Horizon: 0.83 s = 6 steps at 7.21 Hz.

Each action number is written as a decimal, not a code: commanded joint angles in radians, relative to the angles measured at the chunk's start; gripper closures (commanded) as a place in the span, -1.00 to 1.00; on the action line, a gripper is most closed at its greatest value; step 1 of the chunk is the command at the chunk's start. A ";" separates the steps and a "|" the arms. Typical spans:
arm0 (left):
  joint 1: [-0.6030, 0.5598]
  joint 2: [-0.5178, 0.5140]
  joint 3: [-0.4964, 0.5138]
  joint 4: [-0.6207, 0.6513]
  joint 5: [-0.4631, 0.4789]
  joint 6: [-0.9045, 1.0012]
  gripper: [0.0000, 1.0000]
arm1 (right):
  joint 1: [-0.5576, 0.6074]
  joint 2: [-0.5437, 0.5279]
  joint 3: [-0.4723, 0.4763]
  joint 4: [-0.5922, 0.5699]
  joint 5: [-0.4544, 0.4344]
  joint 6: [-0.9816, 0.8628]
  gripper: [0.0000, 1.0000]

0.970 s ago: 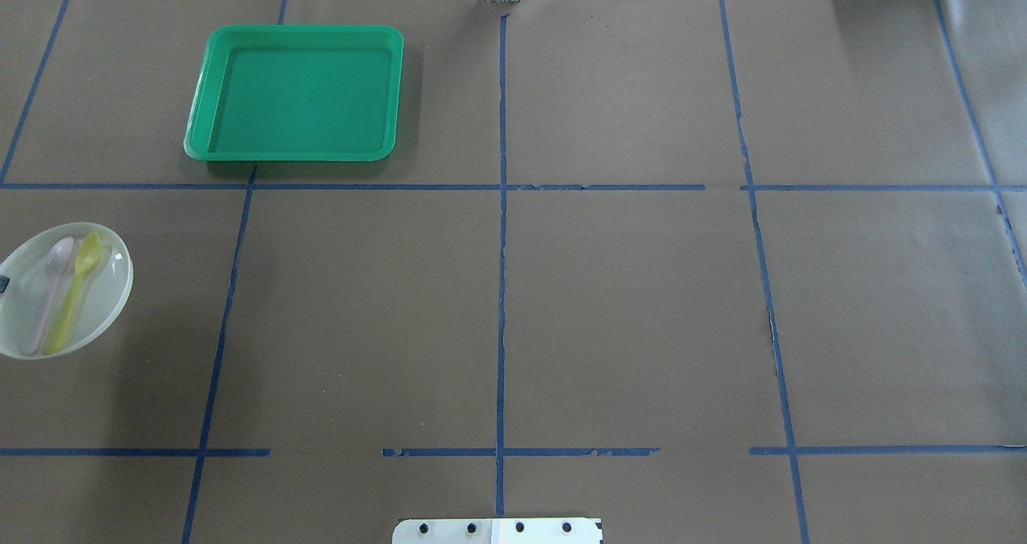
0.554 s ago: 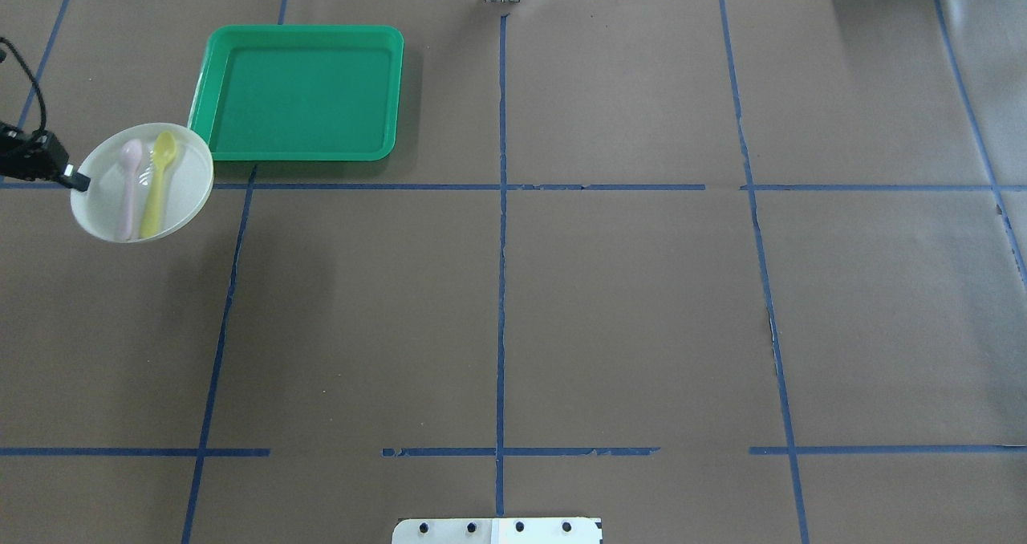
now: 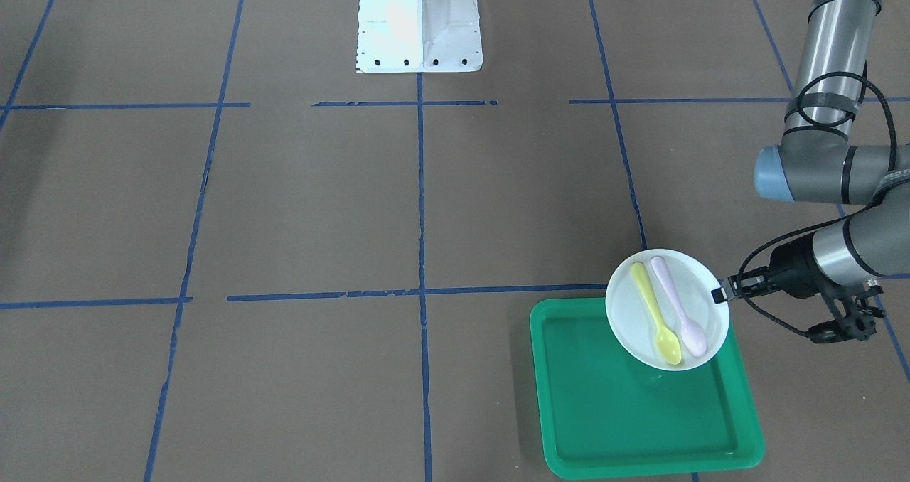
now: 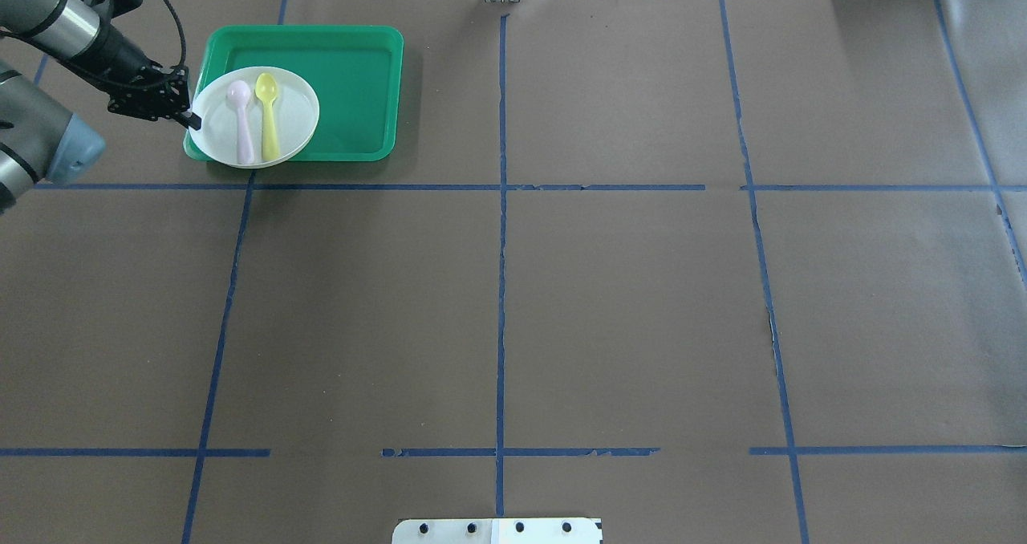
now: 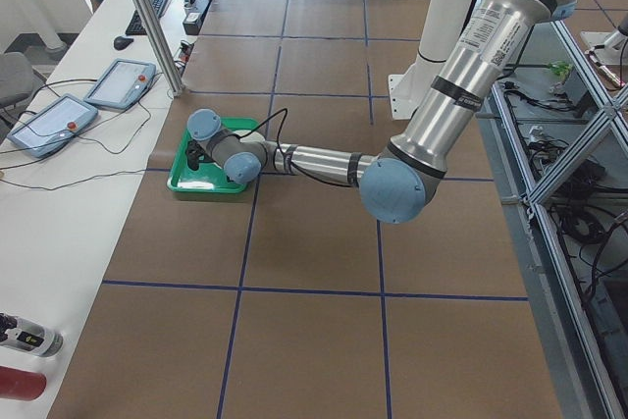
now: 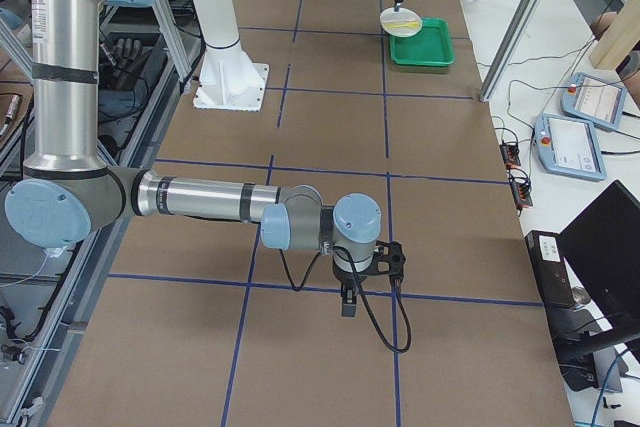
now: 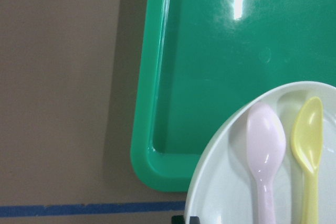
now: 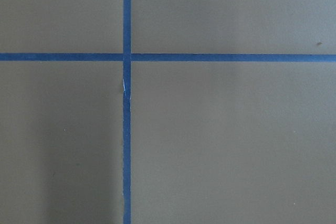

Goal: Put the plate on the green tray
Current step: 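Carry the plate with the left gripper over the green tray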

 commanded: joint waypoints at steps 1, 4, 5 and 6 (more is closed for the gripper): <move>0.008 -0.058 0.135 -0.170 0.007 -0.212 1.00 | 0.000 -0.001 0.000 0.000 0.000 0.000 -1.00; 0.051 -0.083 0.195 -0.329 0.132 -0.424 1.00 | 0.000 0.000 0.000 0.001 0.000 0.000 -1.00; 0.071 -0.088 0.200 -0.347 0.165 -0.458 1.00 | 0.000 -0.001 0.000 0.000 0.000 0.000 -1.00; 0.071 -0.088 0.203 -0.354 0.167 -0.459 1.00 | 0.000 0.000 0.000 0.000 0.000 0.000 -1.00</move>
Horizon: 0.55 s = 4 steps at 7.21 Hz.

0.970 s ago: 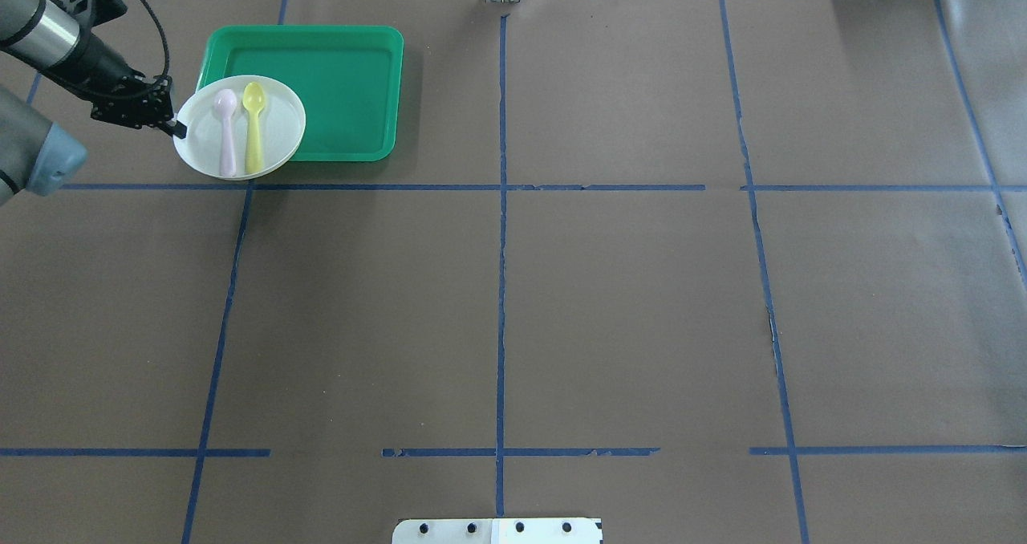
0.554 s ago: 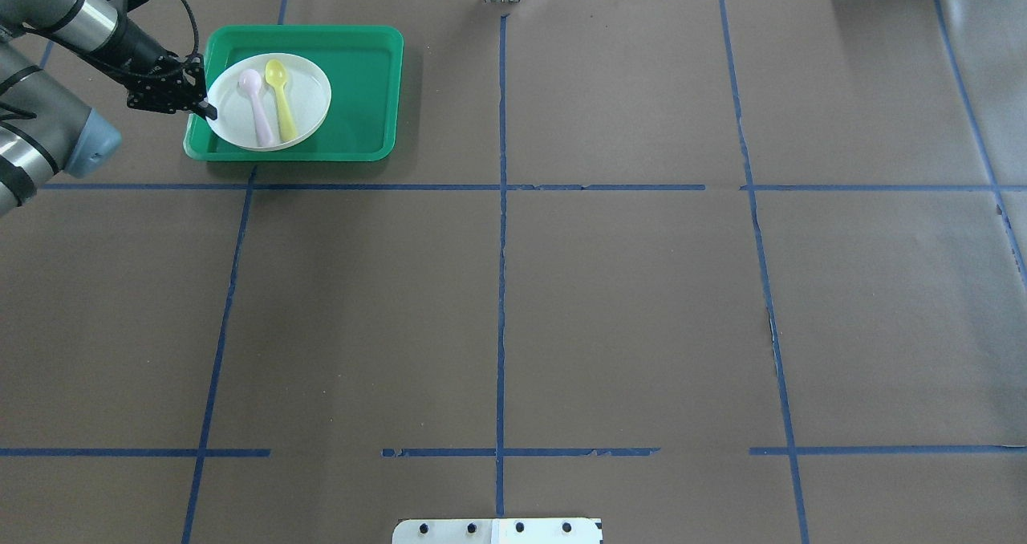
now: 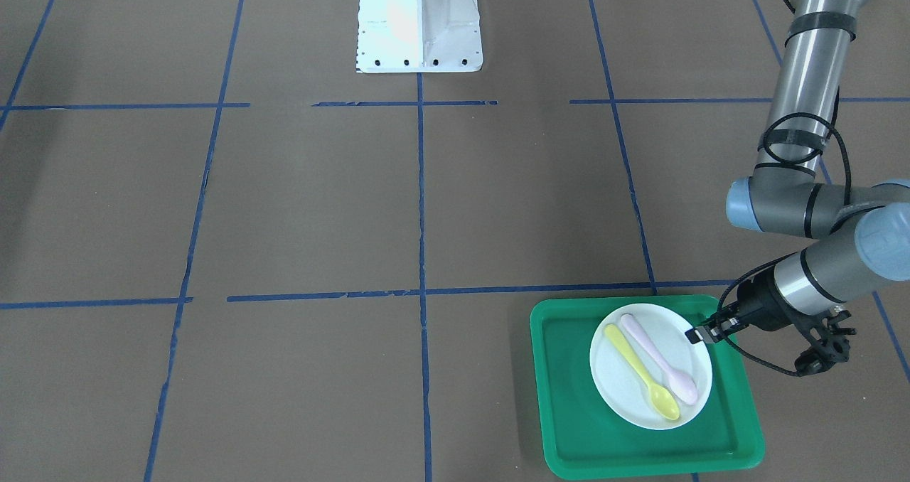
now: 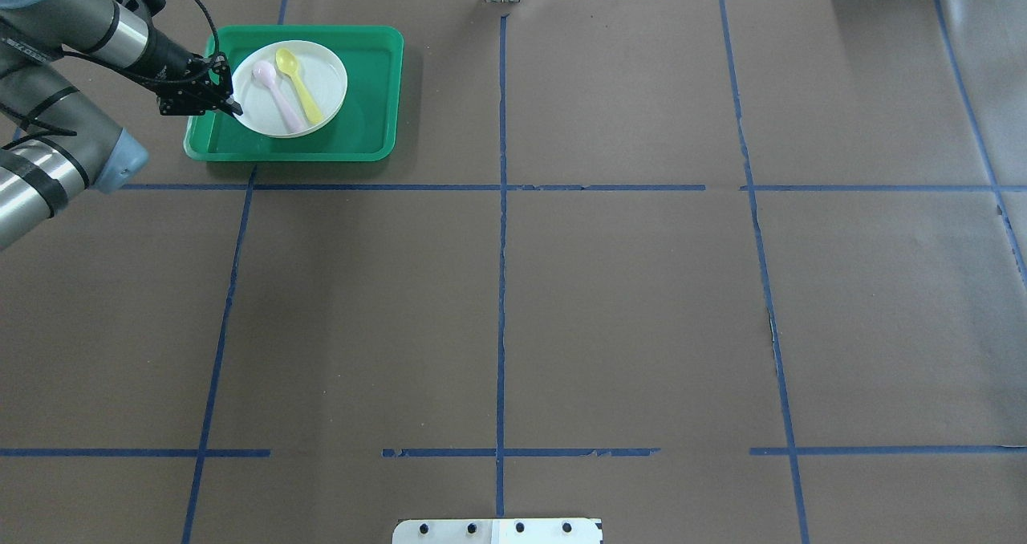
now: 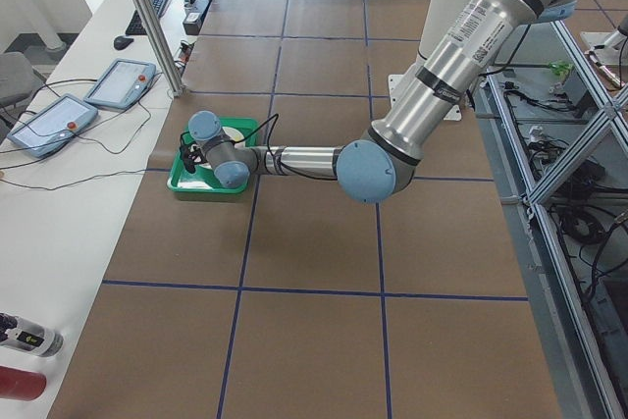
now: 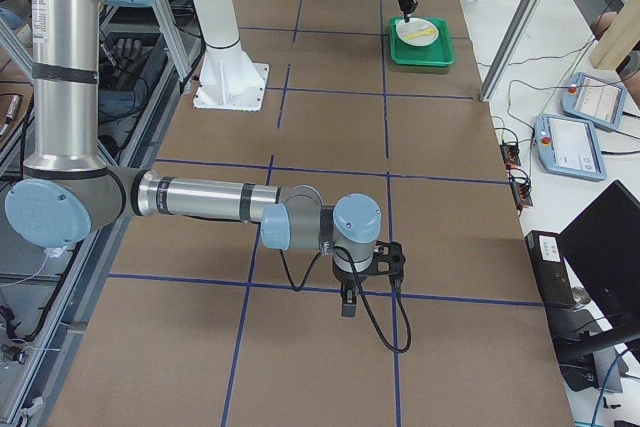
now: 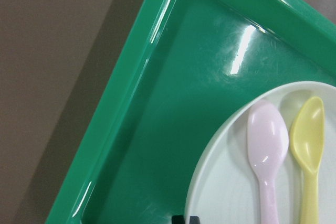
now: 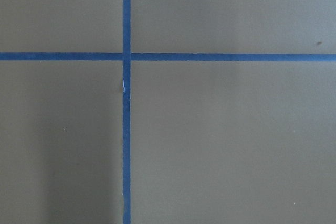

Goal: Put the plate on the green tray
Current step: 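Lower the plate onto the tray and open the left gripper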

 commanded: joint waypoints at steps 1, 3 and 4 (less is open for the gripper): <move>0.010 0.000 0.008 -0.020 0.021 -0.022 1.00 | 0.000 -0.001 0.000 0.000 0.000 0.000 -1.00; 0.011 0.000 0.008 -0.025 0.038 -0.022 1.00 | 0.000 -0.001 -0.002 0.001 0.000 0.000 -1.00; 0.011 0.003 0.008 -0.034 0.039 -0.021 1.00 | 0.000 -0.001 -0.002 0.000 0.000 0.000 -1.00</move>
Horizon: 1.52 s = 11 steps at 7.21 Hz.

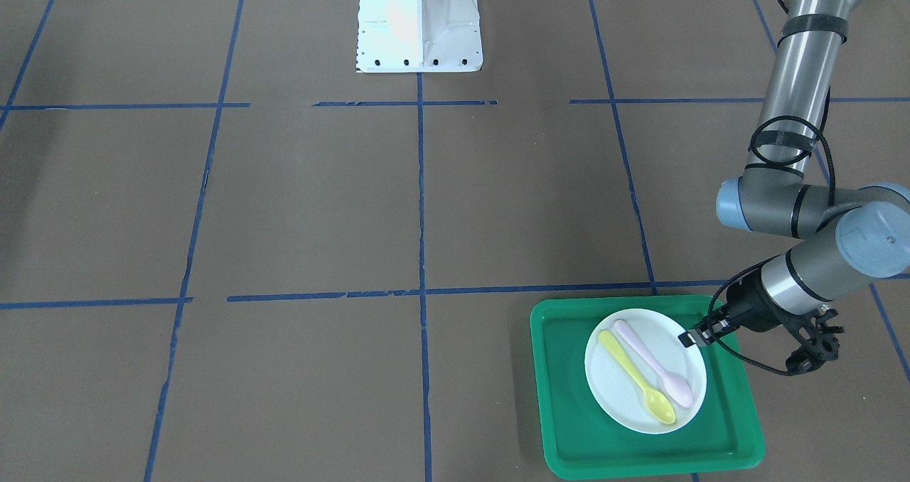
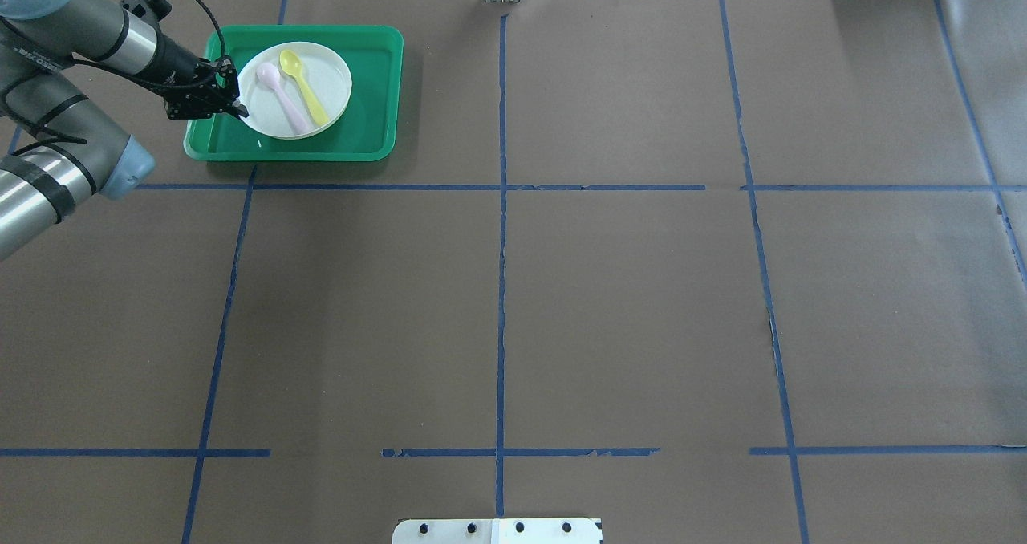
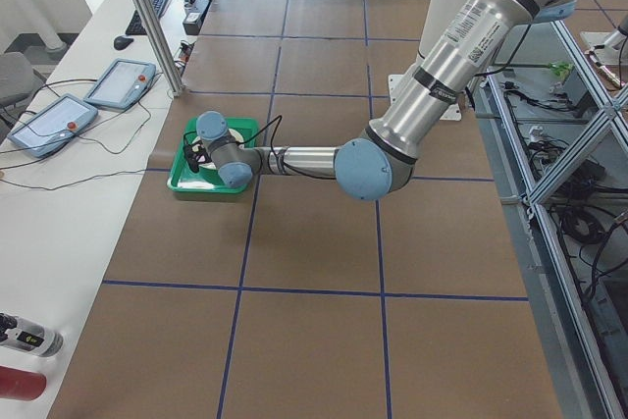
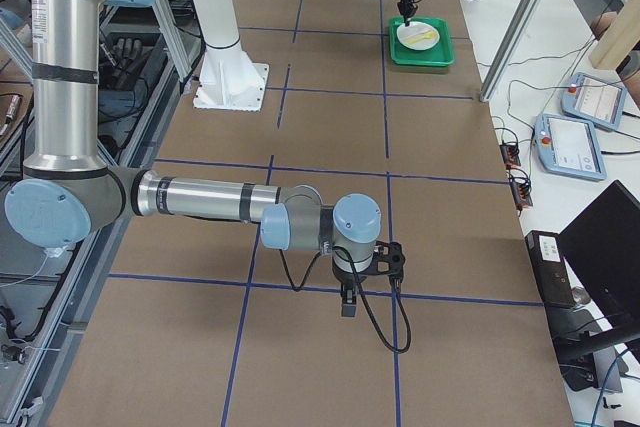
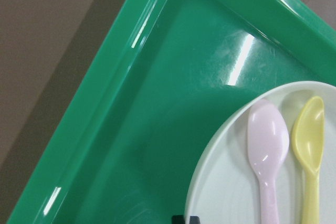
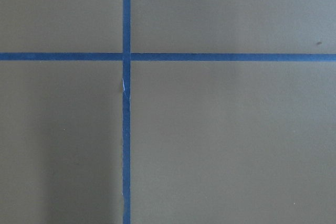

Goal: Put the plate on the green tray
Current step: 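Lower the plate onto the tray and open the left gripper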

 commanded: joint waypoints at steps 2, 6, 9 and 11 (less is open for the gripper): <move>0.001 0.007 0.000 -0.008 0.006 0.001 1.00 | 0.000 0.000 0.001 0.000 0.000 0.000 -1.00; 0.001 0.019 -0.001 -0.047 0.025 -0.001 -1.00 | 0.000 0.001 0.001 0.000 0.000 0.000 -1.00; -0.035 0.080 -0.117 -0.033 0.011 0.016 -1.00 | 0.000 0.001 0.001 -0.001 0.000 0.000 -1.00; -0.091 0.171 -0.324 0.118 -0.068 0.109 -1.00 | 0.000 0.001 0.001 -0.001 0.000 0.000 -1.00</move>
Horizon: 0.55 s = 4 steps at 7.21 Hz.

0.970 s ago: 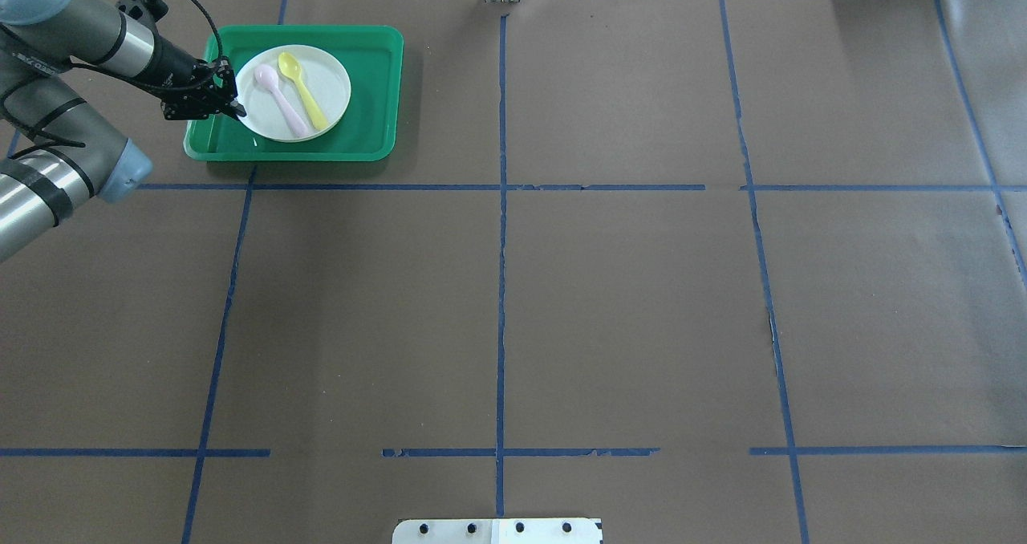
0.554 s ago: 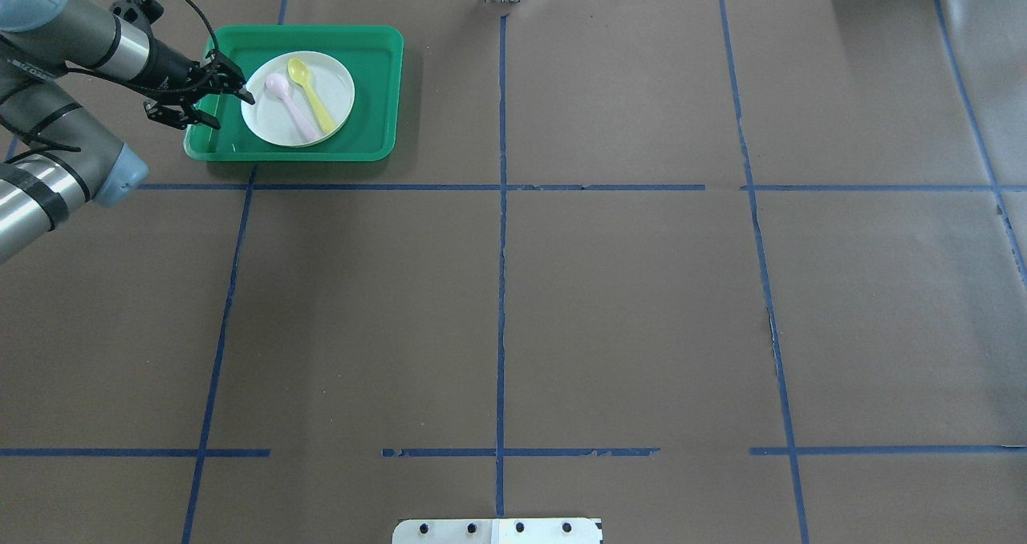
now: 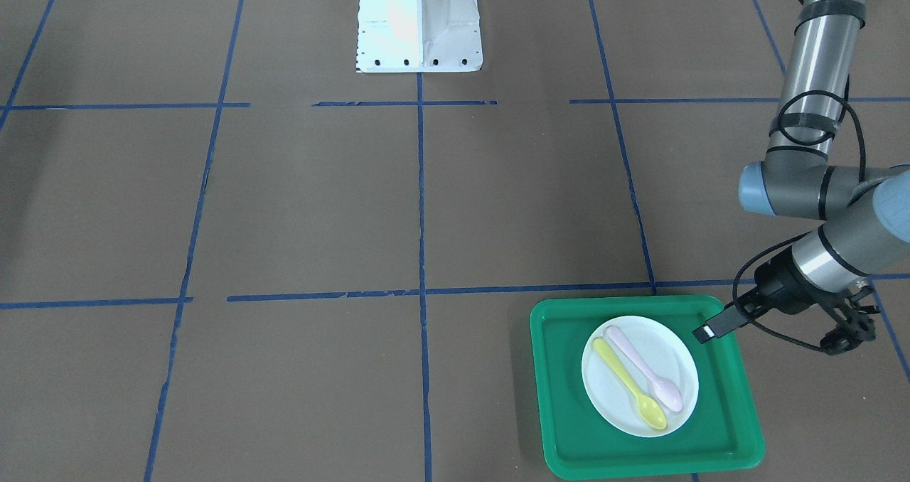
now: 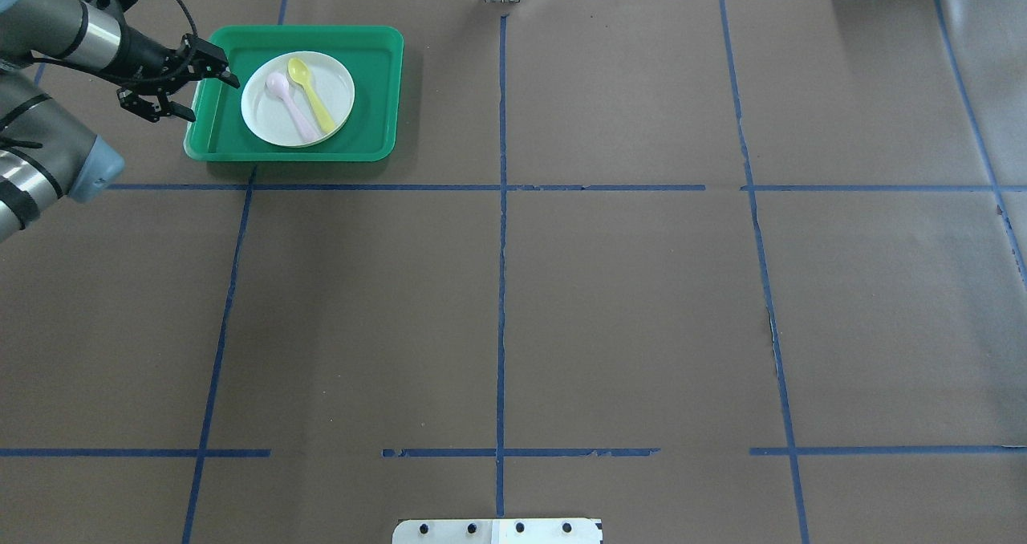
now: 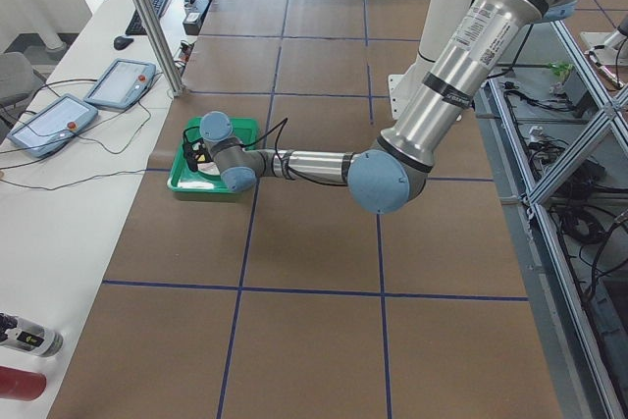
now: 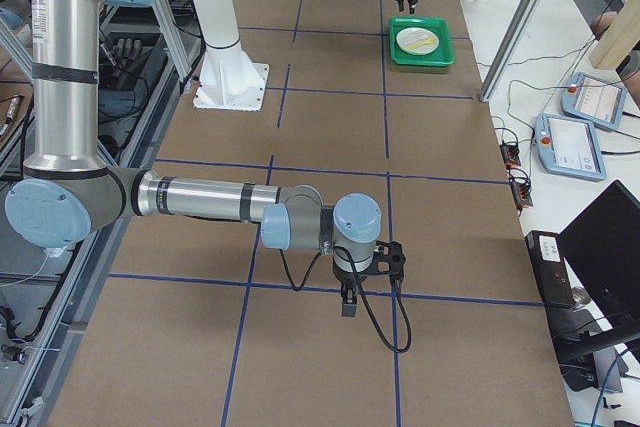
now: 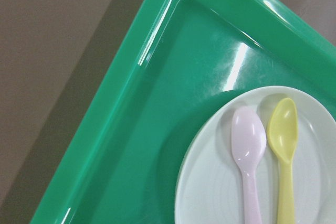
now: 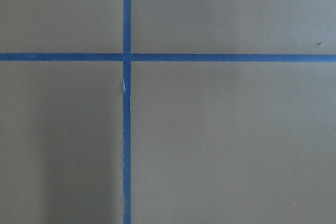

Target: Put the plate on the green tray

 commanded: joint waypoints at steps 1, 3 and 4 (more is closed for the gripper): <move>-0.062 0.086 -0.222 0.188 -0.038 0.166 -1.00 | 0.000 0.000 0.000 -0.001 0.000 0.000 -1.00; -0.142 0.129 -0.363 0.384 -0.031 0.434 -1.00 | 0.000 0.000 0.000 -0.001 0.000 0.000 -1.00; -0.168 0.181 -0.402 0.432 -0.014 0.582 -1.00 | 0.000 0.000 0.000 -0.001 0.000 0.000 -1.00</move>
